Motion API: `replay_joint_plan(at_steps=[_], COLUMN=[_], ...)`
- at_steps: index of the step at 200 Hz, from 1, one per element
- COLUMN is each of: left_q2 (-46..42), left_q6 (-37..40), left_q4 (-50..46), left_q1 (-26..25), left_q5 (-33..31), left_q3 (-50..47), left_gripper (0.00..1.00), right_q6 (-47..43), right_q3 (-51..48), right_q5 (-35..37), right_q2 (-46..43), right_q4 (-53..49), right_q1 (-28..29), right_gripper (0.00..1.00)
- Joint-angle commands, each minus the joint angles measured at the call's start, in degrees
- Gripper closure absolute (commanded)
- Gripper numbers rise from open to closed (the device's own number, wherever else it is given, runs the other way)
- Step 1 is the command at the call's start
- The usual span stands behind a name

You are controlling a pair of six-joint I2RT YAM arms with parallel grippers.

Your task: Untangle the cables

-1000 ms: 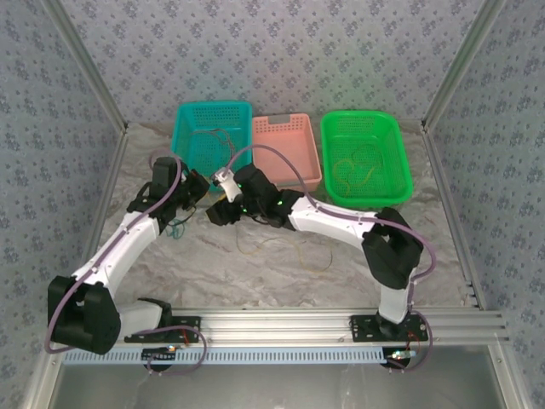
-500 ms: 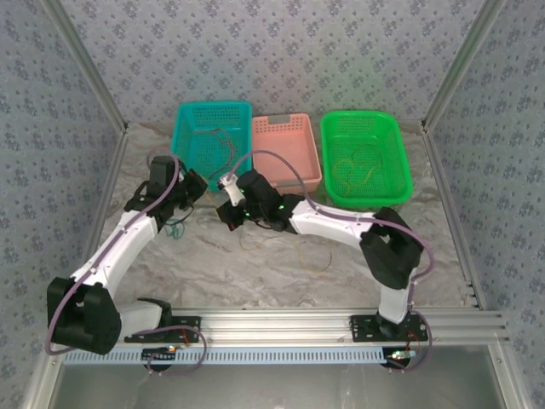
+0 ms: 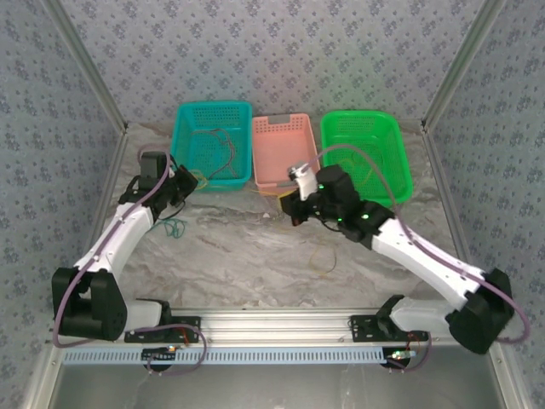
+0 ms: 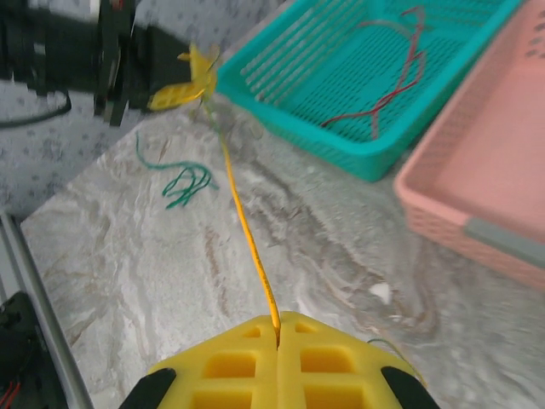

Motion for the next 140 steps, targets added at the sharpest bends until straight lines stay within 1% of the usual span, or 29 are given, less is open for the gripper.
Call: replay_joint_plan(at_steps=[1, 29, 79, 114, 140], left_q2=[0.87, 1.80, 3.04, 3.36, 3.33], left_q6=[1.86, 2.27, 3.73, 3.93, 4.22], left_q4=[-0.87, -0.76, -2.53, -1.97, -2.70], left_q1=[0.69, 0.69, 1.72, 2.77, 2.74], left_q5=[-2.63, -3.61, -6.94, -6.83, -7.72], left_q3=[0.11, -1.11, -1.77, -2.97, -3.20], left_gripper=[1.00, 1.00, 1.00, 1.00, 1.00], right_q6=[-0.92, -1.20, -2.34, -2.35, -2.62], right_q3=[0.36, 2.37, 6.49, 7.38, 8.35], right_q5=[-1.91, -3.20, -4.87, -6.49, -5.86], right_q2=[-6.02, -10.53, -15.26, -18.05, -18.01], right_q4=[-6.11, -9.99, -16.15, -18.35, -19.61], right_q1=[-3.77, -8.16, -14.97, -18.88, -20.08], right_gripper=[1.00, 1.00, 1.00, 1.00, 1.00])
